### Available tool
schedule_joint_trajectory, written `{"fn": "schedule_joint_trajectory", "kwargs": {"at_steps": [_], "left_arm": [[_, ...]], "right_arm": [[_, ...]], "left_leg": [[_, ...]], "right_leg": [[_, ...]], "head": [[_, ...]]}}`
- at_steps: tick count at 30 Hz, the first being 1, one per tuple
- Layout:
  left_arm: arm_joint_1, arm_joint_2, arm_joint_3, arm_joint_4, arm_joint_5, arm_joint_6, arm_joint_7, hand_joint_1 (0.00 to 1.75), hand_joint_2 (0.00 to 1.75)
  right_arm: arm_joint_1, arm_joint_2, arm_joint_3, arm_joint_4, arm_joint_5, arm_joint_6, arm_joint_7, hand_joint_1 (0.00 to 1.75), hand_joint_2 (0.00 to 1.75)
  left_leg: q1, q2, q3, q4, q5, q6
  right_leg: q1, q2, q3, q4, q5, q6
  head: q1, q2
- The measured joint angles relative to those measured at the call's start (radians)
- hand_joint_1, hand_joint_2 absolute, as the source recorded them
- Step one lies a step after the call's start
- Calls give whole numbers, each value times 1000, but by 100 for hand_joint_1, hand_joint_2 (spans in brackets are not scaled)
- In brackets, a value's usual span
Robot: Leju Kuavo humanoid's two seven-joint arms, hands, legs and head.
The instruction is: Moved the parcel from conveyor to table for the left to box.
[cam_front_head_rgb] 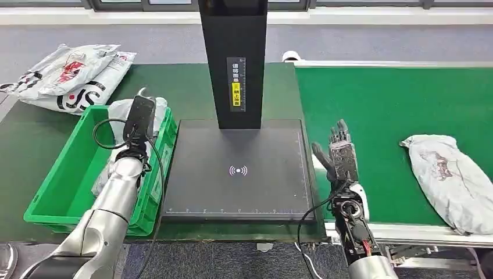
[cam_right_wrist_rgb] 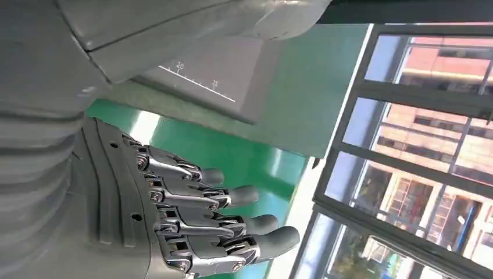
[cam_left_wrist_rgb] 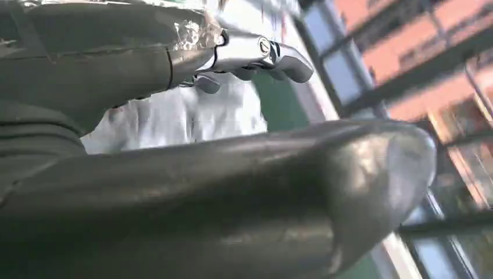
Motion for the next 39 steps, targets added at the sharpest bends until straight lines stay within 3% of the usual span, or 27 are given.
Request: {"fn": "schedule_joint_trajectory", "kwargs": {"at_steps": [1, 2, 7, 10, 14, 20, 23, 27, 32, 39], "left_arm": [[2, -2, 0, 3, 34, -47, -24, 0, 175], [6, -8, 0, 5, 70, -99, -57, 0, 175], [55, -53, -1, 1, 229, -326, -215, 0, 175], [88, -88, -17, 0, 275, -387, -266, 0, 175], [102, -133, -57, 31, 307, -380, -286, 0, 175], [98, -169, -123, 106, 255, -246, -286, 0, 175], [95, -176, -157, 127, 234, -205, -288, 0, 175], [94, -179, -180, 148, 244, -176, -288, 0, 175], [94, -180, -187, 165, 244, -172, -288, 0, 175], [97, -181, -190, 180, 256, -146, -280, 0, 175]], "right_arm": [[-5, 0, -2, 5, 9, -6, -1, 0, 0], [-11, 0, -2, 12, 19, -12, -3, 0, 175], [-51, -3, -4, 61, 53, -40, -4, 0, 175], [-69, -10, -4, 92, 59, -41, -14, 0, 175], [-94, -19, -4, 142, 81, -71, -27, 0, 175], [-104, -61, -4, 208, 178, -270, 22, 0, 175], [-105, -95, -4, 254, 342, -431, 109, 0, 175], [-93, -128, -93, 260, 799, -478, 299, 0, 175], [-85, -144, -177, 260, 869, -482, 330, 0, 175], [-55, -170, -276, 260, 1176, -483, 525, 0, 175]], "left_leg": [[0, 0, 0, 0, 0, 0], [0, 0, 0, 0, 0, 0], [-1, 0, 0, 0, 0, 0], [-1, 0, 0, 0, 0, 1], [-1, 0, 0, 0, -1, 1], [-1, -1, 0, 0, -1, 1], [-1, -1, 0, 0, -1, 1], [-2, 0, 0, 1, -1, 2], [-1, 0, 0, 0, -1, 2], [-2, -2, 0, 0, -1, 2]], "right_leg": [[0, 0, 0, 0, 0, 0], [0, 0, 0, 0, 0, 0], [-1, 0, 0, 0, 0, 0], [-1, 0, 0, 0, 0, 0], [-1, 0, 0, -1, 0, 0], [-1, 0, 0, -1, 0, 0], [-1, -1, 0, -1, 0, 1], [-1, 0, 0, -1, 0, 1], [-1, 0, 0, -1, 0, 1], [-1, -2, 1, -1, 0, 1]], "head": [[0, 0], [0, 0], [0, 0], [0, 0], [0, 0], [0, 0], [0, 0], [0, 0], [0, 0], [0, 0]]}}
